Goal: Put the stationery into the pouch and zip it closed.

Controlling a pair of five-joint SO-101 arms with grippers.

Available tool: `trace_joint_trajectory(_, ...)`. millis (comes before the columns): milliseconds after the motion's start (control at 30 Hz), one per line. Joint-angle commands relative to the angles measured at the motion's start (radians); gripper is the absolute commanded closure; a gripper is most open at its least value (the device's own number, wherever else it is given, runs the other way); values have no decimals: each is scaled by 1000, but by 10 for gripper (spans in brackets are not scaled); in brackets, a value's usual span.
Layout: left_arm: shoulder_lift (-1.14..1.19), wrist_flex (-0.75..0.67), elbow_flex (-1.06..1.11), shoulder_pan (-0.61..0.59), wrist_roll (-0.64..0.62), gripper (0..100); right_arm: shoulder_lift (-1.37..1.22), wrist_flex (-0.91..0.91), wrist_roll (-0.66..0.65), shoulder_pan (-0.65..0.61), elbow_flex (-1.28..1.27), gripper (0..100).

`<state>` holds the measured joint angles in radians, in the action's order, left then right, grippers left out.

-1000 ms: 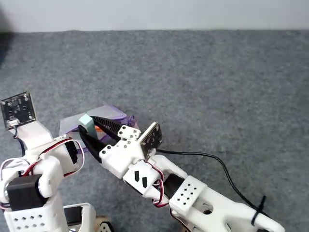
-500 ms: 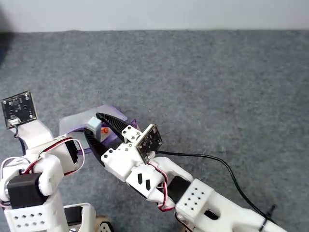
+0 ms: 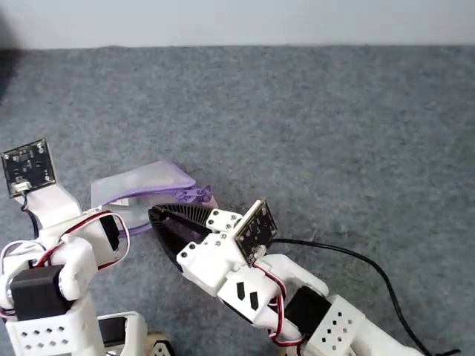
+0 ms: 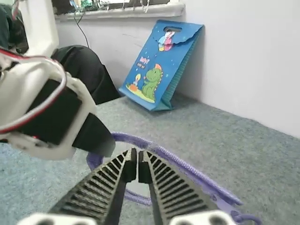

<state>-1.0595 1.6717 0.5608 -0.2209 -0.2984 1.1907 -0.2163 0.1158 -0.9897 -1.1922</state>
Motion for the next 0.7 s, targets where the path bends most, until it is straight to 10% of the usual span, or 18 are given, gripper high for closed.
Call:
trace_joint_trajectory(0,-11,-15,-8,-11,-11,989,24,-8,-9,1,3,990)
trace_joint_trajectory(333,-11,-12,-10,-11,-11,989,22,-426,152,254,126,976)
trace_joint_trajectory(667,-11,-12,-10,-11,-11,989,16,-572,106,280,100,759)
